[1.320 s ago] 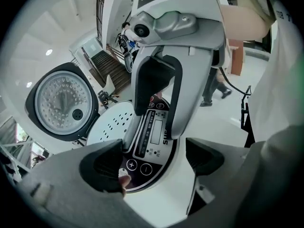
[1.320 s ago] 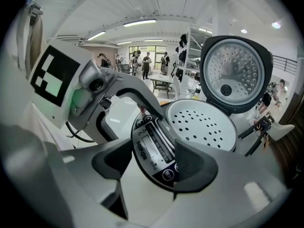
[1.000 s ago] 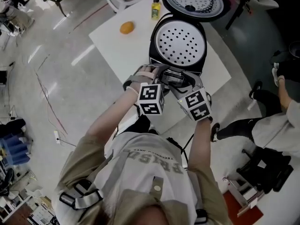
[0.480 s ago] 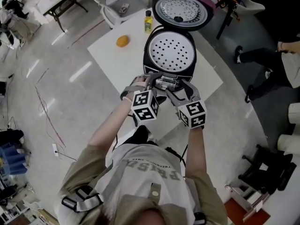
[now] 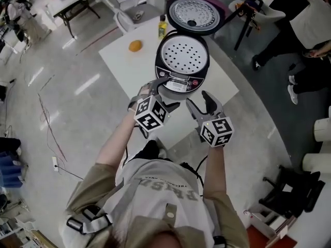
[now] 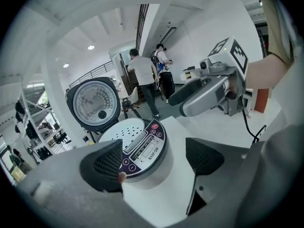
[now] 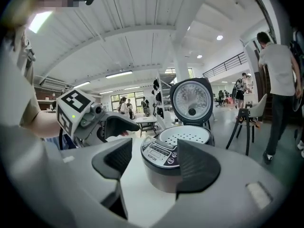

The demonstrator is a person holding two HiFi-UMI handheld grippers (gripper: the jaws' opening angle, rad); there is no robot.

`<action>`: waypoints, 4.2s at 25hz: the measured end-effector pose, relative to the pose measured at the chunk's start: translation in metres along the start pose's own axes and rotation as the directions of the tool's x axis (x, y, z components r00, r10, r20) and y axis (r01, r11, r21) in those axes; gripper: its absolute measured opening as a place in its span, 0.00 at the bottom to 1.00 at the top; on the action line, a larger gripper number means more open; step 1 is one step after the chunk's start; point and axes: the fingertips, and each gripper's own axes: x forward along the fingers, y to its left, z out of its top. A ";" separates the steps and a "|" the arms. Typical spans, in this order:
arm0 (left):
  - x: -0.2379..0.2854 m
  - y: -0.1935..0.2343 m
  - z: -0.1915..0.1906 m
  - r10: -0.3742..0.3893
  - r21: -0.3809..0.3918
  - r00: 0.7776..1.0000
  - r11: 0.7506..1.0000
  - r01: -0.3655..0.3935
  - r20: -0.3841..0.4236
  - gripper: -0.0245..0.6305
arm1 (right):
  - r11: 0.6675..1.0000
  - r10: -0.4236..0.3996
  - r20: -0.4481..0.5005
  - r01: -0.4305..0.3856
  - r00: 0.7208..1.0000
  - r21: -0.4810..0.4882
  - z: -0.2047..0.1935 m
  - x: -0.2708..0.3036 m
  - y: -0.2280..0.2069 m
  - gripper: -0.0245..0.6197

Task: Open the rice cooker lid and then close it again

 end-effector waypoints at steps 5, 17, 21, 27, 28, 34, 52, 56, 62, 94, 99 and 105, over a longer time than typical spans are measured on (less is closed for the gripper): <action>-0.015 0.000 0.011 0.058 -0.047 0.998 0.997 -0.057 0.030 0.69 | 1.000 -0.011 0.065 0.011 0.998 0.001 0.016 -0.023 -0.004 0.46; -0.037 0.035 0.024 0.211 -0.159 0.975 0.967 -0.199 0.065 0.69 | 0.999 -0.032 0.175 0.028 0.984 0.025 0.045 -0.043 -0.025 0.46; -0.036 0.062 0.028 0.240 -0.153 0.968 0.962 -0.227 0.070 0.69 | 0.998 -0.064 0.180 0.065 0.982 -0.004 0.057 -0.039 -0.039 0.46; -0.026 0.105 0.036 0.247 -0.154 0.964 0.961 -0.231 0.096 0.69 | 0.991 -0.104 0.191 0.117 0.976 -0.060 0.086 -0.019 -0.064 0.46; -0.024 0.113 0.038 0.247 -0.148 0.964 0.961 -0.232 0.099 0.69 | 0.990 -0.107 0.194 0.122 0.975 -0.065 0.091 -0.015 -0.068 0.46; -0.003 0.163 0.043 0.238 -0.124 0.967 0.966 -0.226 0.096 0.69 | 0.987 -0.121 0.190 0.138 0.974 -0.079 0.112 0.018 -0.093 0.46; 0.057 0.284 0.043 0.219 -0.058 0.973 0.975 -0.215 0.070 0.69 | 0.981 -0.157 0.145 0.171 0.977 -0.092 0.143 0.107 -0.169 0.48; 0.071 0.304 0.044 0.216 -0.044 0.974 0.976 -0.213 0.070 0.69 | 0.980 -0.164 0.131 0.177 0.978 -0.096 0.147 0.122 -0.190 0.50; 0.091 0.332 0.042 0.216 -0.021 0.975 0.976 -0.215 0.057 0.69 | 0.975 -0.176 0.105 0.188 0.979 -0.121 0.155 0.146 -0.220 0.53; 0.139 0.358 0.059 0.114 0.198 0.993 0.973 -0.117 0.026 0.71 | 0.977 -0.014 0.100 0.035 0.995 -0.211 0.182 0.202 -0.252 0.77; 0.135 0.354 0.058 0.114 0.199 0.993 0.973 -0.117 0.023 0.71 | 0.976 -0.011 0.099 0.032 0.995 -0.216 0.181 0.198 -0.248 0.77; 0.130 0.344 0.054 0.117 0.211 0.993 0.970 -0.118 0.016 0.71 | 0.968 -0.005 0.085 0.026 0.996 -0.251 0.173 0.191 -0.240 0.77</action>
